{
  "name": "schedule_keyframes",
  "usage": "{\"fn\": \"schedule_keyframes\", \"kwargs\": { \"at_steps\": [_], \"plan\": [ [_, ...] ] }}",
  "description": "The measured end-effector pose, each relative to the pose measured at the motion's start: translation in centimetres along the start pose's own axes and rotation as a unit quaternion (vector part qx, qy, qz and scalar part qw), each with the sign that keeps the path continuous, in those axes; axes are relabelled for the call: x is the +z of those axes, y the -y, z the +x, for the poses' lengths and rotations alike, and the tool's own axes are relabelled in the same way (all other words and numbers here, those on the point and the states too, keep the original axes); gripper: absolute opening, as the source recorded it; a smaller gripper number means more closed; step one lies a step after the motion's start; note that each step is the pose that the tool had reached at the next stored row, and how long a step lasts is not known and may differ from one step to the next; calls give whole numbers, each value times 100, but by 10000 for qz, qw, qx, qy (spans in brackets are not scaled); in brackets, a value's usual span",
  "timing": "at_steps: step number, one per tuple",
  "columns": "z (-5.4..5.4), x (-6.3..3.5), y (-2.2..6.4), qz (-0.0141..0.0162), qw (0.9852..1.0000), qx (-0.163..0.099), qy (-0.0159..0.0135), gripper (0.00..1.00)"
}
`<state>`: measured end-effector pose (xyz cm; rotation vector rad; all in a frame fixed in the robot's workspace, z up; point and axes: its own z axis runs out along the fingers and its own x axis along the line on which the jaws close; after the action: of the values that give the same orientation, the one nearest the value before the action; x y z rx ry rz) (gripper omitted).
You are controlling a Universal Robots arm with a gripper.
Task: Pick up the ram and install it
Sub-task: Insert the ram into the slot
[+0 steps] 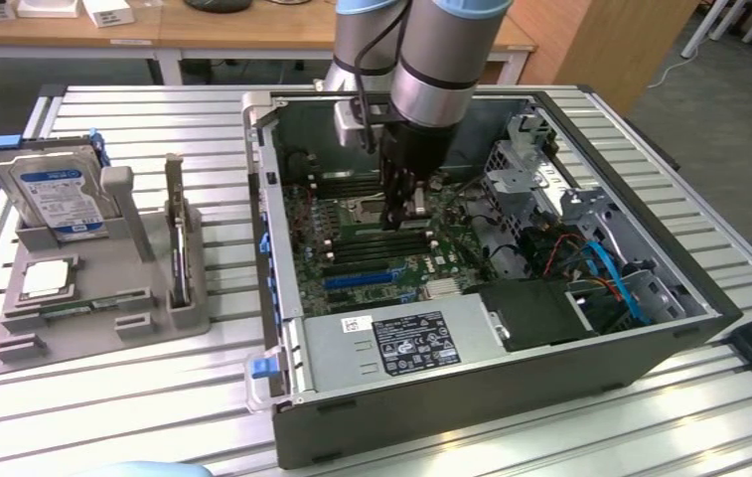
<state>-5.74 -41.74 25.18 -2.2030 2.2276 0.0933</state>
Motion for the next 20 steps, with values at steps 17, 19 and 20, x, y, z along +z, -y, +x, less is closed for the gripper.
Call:
{"fn": "schedule_keyframes", "kwargs": {
  "at_steps": [17, 19, 20],
  "plan": [
    [10, 83, -1, 1, 10000, 1, 1, 12],
    [18, 89, 0, 1, 10000, 0, 1, 12],
    [22, 92, 0, 1, 10000, 0, 0, 12]
  ]
}}
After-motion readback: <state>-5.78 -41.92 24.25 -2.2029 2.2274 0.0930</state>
